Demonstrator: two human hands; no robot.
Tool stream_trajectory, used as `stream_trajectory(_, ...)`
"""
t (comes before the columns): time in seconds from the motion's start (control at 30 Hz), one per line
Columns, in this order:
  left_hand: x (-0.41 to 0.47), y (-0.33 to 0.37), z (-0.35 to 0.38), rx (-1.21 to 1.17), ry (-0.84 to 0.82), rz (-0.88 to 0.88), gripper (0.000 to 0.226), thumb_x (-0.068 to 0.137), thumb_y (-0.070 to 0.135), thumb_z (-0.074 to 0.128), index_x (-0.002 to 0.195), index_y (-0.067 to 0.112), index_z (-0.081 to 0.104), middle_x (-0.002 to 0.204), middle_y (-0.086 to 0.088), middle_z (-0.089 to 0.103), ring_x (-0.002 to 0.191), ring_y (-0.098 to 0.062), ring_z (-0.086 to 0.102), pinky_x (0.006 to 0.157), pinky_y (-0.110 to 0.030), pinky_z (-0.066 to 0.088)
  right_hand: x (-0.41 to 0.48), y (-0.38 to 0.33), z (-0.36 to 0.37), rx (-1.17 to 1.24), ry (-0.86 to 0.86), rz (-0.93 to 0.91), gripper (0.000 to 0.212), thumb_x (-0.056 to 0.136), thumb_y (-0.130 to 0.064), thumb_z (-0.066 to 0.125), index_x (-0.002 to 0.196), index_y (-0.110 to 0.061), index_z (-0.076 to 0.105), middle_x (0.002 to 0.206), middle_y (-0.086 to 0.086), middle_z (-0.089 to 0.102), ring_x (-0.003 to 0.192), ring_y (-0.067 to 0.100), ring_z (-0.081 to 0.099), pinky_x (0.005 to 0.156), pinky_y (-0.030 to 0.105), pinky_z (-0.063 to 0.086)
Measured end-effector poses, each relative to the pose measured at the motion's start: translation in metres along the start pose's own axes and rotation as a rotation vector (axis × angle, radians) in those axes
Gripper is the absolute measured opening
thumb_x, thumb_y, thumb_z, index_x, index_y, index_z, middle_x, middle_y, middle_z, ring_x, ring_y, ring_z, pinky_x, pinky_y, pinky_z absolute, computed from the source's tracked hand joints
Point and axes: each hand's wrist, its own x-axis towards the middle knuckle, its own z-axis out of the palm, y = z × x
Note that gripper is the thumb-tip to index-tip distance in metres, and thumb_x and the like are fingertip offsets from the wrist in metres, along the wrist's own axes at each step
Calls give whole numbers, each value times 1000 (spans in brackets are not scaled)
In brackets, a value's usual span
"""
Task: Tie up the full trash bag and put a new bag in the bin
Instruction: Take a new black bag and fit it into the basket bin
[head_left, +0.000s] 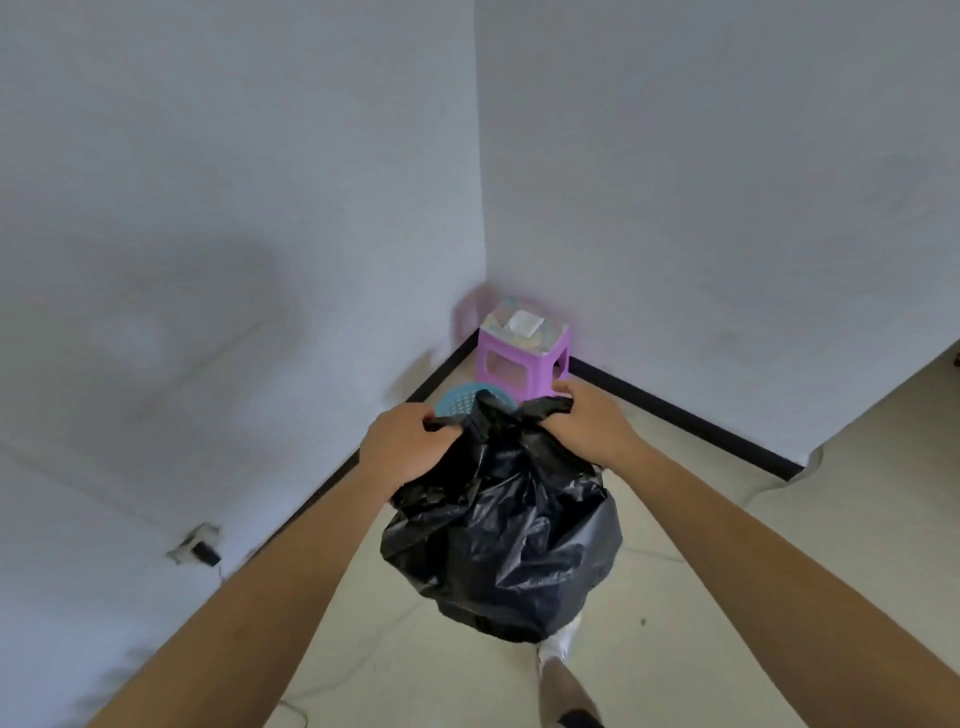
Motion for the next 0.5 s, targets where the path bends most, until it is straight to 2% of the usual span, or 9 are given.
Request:
stream_trajectory(0.07,55,15,14,18,37,-63,48,92,54,47,76,12,63,72,-3,63,68,-19,60,56,-28,42,53,6,-8,40,-23,3,61,86,-23,65,144,-16,46,136,2,55,119,22,57,84,24,39)
stream_trajectory(0.1,80,21,20,22,34,-110,54,95,55,40,72,11,61,69,-4,62,65,-20,60,56,-28,42,80,11,-12,35,-39,7,54,87,-24,64,138,-16,52,129,3,59,116,23,59,81,24,41)
stream_trajectory(0.17,129,29,28,50,22,-206,63,99,56,27,63,12,54,65,-5,59,62,-23,59,57,-28,41,136,23,-22,-56,-75,33,22,88,-34,60,101,-18,67,98,2,68,96,27,65,65,27,42)
stream_trajectory(0.23,173,37,28,136,8,-265,68,100,57,17,59,13,49,63,-5,54,61,-23,56,59,-29,38,187,30,-34,-159,-104,79,32,87,-46,56,78,-16,61,74,3,63,78,29,65,57,30,42)
stream_trajectory(0.3,219,44,24,191,8,-296,76,100,60,11,67,10,58,70,-7,60,65,-25,58,62,-30,40,235,28,-47,-265,-66,78,39,87,-51,52,80,-14,60,77,4,62,81,31,65,60,31,44)
stream_trajectory(0.33,243,48,21,182,40,-317,79,99,61,10,82,6,64,82,-12,66,75,-29,62,69,-33,44,258,24,-54,-317,-5,68,40,90,-51,48,88,-14,62,83,6,62,88,34,65,65,32,45)
stream_trajectory(0.4,285,52,18,59,198,-390,75,100,60,14,112,1,59,110,-23,66,101,-39,63,87,-42,45,297,13,-66,-326,116,100,48,95,-51,39,108,-11,63,102,15,64,102,38,63,77,38,44)
stream_trajectory(0.43,303,52,17,-44,286,-428,70,101,58,19,117,-1,53,115,-24,63,106,-41,60,88,-43,43,317,9,-69,-282,148,135,54,96,-53,35,115,-10,62,110,17,65,106,39,62,80,39,44)
stream_trajectory(0.5,335,49,19,-273,380,-455,54,102,52,30,113,1,45,107,-18,60,104,-40,58,81,-41,41,351,9,-68,-180,192,206,61,96,-59,30,119,-11,60,110,16,65,102,38,61,82,40,45)
